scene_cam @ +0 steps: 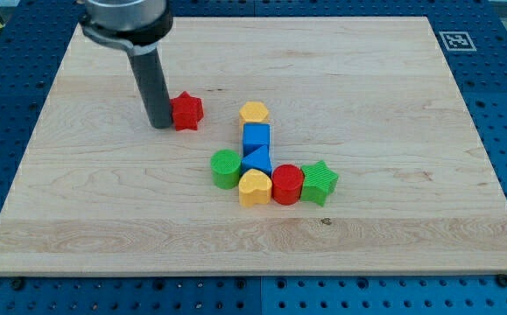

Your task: Slide the red star a bit left

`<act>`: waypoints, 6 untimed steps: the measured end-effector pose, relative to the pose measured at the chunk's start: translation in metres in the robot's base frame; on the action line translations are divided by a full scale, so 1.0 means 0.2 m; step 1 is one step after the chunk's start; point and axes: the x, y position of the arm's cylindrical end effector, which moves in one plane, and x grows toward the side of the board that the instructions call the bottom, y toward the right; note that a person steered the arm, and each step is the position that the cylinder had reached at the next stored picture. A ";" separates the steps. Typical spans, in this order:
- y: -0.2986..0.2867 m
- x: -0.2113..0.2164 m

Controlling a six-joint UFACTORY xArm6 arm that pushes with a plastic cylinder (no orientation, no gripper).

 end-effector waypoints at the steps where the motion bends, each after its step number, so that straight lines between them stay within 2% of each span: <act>1: 0.00 0.02; 2: 0.07 0.26; 3: 0.32 0.34; 4: 0.46 0.27; 6: 0.35 0.03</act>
